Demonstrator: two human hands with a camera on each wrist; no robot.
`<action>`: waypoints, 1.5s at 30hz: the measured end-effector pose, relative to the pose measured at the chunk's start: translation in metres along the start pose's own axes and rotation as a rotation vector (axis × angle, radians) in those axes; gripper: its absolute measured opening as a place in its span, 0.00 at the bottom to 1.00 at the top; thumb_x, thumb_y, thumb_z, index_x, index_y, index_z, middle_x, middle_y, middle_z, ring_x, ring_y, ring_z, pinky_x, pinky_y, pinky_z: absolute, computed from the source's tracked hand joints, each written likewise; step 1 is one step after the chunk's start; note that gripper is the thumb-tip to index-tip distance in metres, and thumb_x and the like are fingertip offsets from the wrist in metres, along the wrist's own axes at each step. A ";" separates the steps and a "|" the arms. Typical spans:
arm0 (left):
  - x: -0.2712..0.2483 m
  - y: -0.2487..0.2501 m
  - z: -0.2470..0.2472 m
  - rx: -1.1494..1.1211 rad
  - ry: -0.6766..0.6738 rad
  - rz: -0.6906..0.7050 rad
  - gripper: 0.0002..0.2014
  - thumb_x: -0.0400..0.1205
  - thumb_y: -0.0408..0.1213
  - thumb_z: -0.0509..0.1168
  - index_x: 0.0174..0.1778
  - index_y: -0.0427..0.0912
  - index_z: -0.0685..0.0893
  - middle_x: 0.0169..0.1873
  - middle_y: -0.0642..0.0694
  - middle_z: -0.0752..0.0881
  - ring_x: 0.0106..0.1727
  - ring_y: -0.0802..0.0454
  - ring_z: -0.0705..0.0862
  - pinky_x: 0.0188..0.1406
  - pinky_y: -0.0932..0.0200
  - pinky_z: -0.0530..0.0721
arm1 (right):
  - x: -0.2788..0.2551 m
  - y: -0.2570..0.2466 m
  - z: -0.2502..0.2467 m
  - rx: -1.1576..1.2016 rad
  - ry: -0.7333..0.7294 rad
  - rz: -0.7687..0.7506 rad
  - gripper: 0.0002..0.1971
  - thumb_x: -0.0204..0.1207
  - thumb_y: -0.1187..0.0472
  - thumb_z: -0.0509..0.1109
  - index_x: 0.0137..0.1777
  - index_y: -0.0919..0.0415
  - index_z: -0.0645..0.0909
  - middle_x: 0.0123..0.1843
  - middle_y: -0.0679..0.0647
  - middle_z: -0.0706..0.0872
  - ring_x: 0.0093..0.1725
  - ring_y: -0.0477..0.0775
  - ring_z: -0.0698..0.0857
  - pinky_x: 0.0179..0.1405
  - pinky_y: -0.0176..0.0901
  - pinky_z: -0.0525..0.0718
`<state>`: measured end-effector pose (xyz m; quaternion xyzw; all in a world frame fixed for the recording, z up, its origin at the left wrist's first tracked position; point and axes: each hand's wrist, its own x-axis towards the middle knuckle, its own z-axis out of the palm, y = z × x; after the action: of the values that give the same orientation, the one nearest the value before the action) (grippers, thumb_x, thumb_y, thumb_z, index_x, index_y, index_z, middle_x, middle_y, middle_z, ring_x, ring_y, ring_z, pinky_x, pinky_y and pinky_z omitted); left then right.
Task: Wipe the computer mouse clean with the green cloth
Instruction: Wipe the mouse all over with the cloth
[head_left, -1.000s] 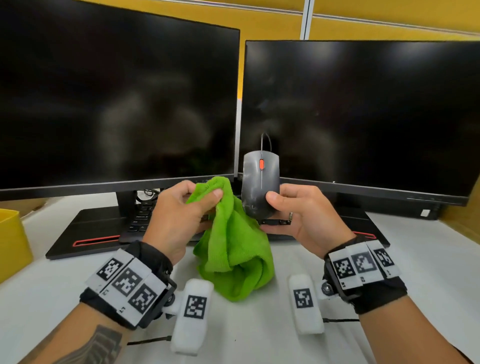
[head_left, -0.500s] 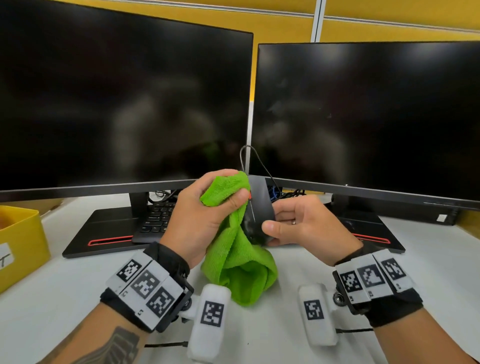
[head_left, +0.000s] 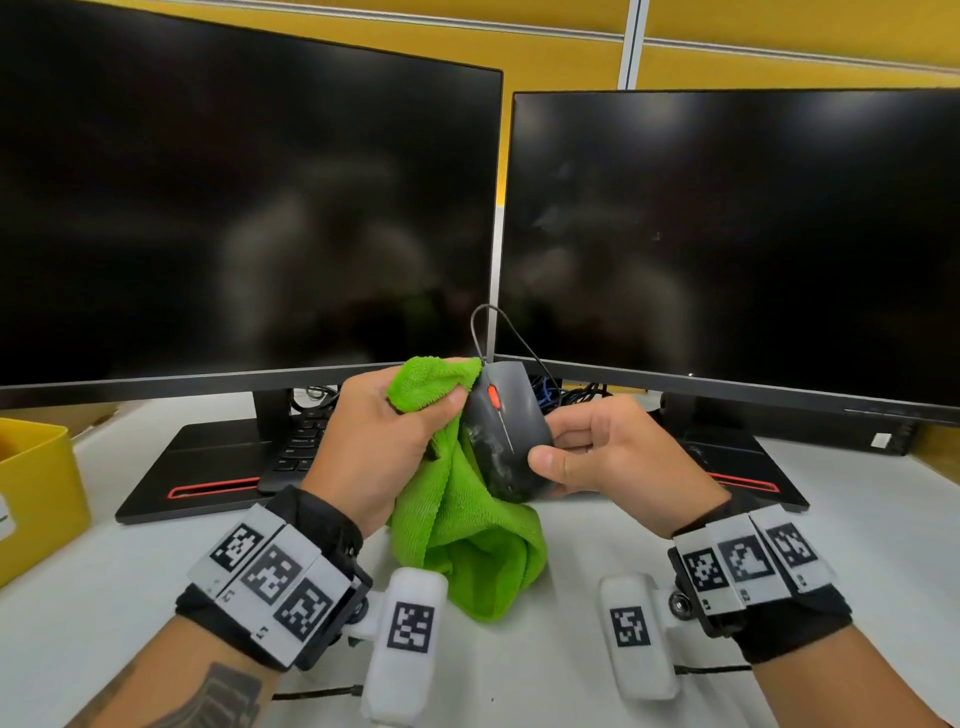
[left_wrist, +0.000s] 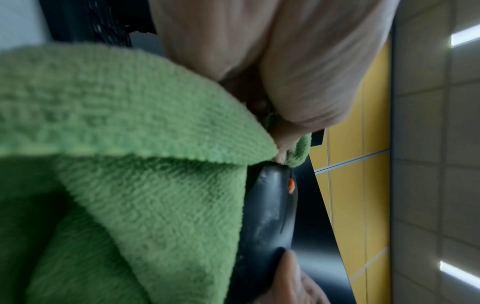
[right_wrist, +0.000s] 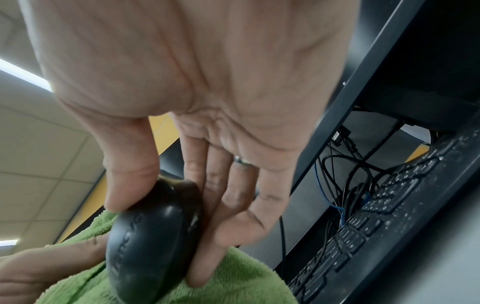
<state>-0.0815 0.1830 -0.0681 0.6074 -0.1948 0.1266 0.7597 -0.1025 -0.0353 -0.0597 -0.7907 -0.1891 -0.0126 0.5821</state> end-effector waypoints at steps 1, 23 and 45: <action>0.000 0.000 -0.002 0.024 -0.008 0.017 0.09 0.83 0.23 0.73 0.54 0.37 0.95 0.49 0.38 0.97 0.52 0.41 0.94 0.60 0.41 0.92 | 0.000 0.000 0.000 -0.008 -0.004 -0.005 0.18 0.71 0.60 0.77 0.60 0.68 0.90 0.55 0.71 0.93 0.59 0.74 0.91 0.59 0.65 0.91; 0.002 0.006 -0.004 0.253 -0.012 0.163 0.23 0.81 0.19 0.74 0.63 0.52 0.93 0.59 0.51 0.96 0.63 0.54 0.93 0.70 0.51 0.89 | 0.001 0.001 -0.008 -0.043 0.009 0.021 0.09 0.77 0.63 0.78 0.51 0.70 0.91 0.46 0.74 0.91 0.42 0.54 0.85 0.46 0.49 0.83; 0.002 0.000 -0.005 0.254 0.100 0.155 0.11 0.83 0.39 0.78 0.36 0.39 0.93 0.33 0.42 0.91 0.36 0.49 0.88 0.44 0.44 0.88 | 0.000 -0.002 0.000 -0.075 -0.061 -0.022 0.09 0.77 0.67 0.78 0.56 0.70 0.90 0.53 0.74 0.92 0.50 0.65 0.93 0.56 0.56 0.91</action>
<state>-0.0796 0.1875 -0.0679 0.6748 -0.1855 0.2384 0.6733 -0.1033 -0.0351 -0.0583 -0.8099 -0.2147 -0.0020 0.5459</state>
